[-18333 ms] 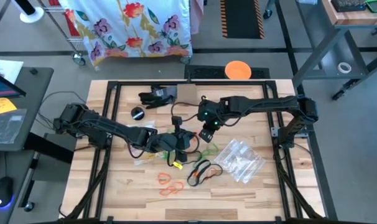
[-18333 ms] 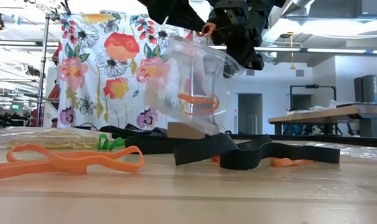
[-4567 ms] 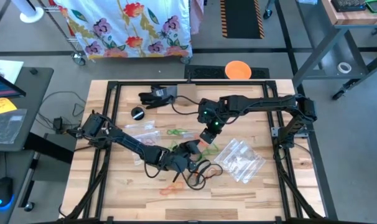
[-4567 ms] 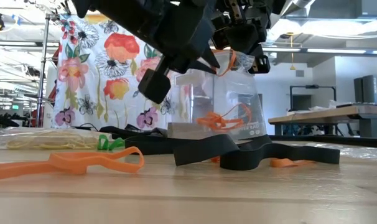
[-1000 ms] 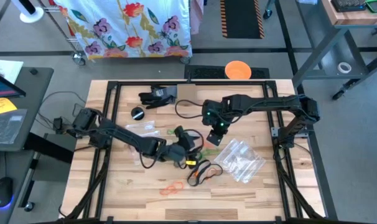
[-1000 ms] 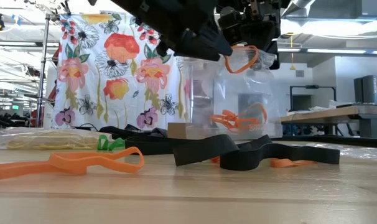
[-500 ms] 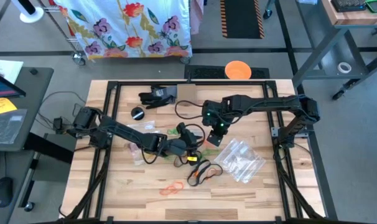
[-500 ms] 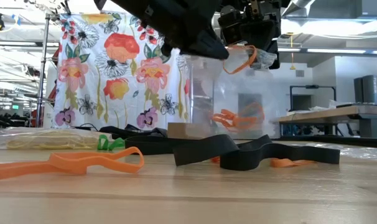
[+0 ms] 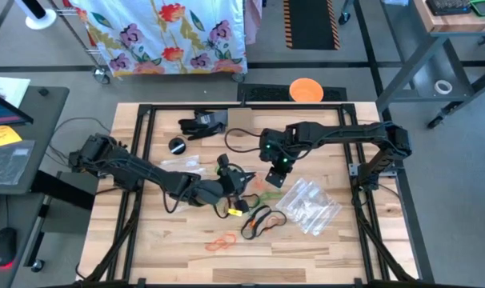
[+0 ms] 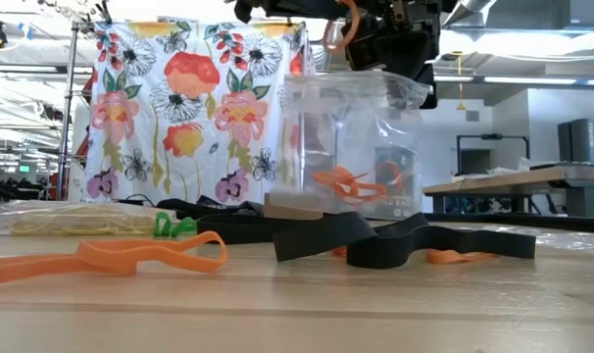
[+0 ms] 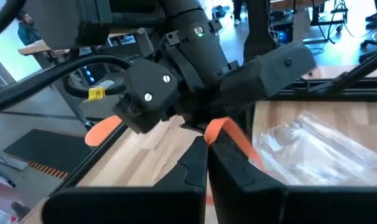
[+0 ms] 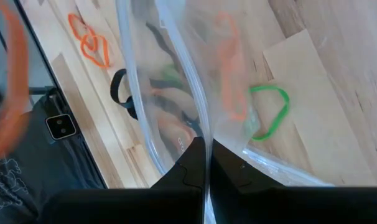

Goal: Sort rubber bands
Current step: Put the orange rubber band into the transparent zip bag

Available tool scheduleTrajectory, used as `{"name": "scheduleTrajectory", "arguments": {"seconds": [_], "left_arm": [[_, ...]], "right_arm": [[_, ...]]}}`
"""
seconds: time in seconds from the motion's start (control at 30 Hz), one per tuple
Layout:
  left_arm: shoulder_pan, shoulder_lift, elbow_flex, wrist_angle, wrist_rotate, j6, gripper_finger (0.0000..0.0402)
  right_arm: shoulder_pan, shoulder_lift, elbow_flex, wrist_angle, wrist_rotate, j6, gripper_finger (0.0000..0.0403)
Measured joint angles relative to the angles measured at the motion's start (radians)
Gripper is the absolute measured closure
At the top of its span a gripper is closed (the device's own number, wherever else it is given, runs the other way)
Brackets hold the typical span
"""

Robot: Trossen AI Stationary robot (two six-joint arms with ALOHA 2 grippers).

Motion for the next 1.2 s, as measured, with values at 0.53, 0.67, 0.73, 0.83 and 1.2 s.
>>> {"name": "scheduleTrajectory", "arguments": {"seconds": [0.53, 0.67, 0.73, 0.83, 1.2], "left_arm": [[0.081, 0.024, -0.073, 0.172, 0.111, 0.001, 0.0401], [0.085, 0.024, -0.098, 0.183, 0.138, -0.042, 0.0401], [0.084, 0.024, -0.112, 0.212, 0.181, -0.064, 0.0401], [0.082, 0.025, -0.126, 0.203, 0.191, -0.086, 0.0401], [0.087, 0.138, -0.123, 0.345, 0.248, -0.098, 0.0401]], "right_arm": [[0.034, 0.000, 0.000, 0.040, -0.026, 0.010, 0.0397], [0.030, 0.000, 0.000, 0.038, -0.026, 0.032, 0.0397], [0.030, 0.000, 0.000, 0.038, -0.026, 0.033, 0.0397], [0.029, 0.000, 0.000, 0.038, -0.026, 0.033, 0.0397], [0.012, 0.000, 0.000, 0.071, -0.026, 0.089, 0.0397]]}}
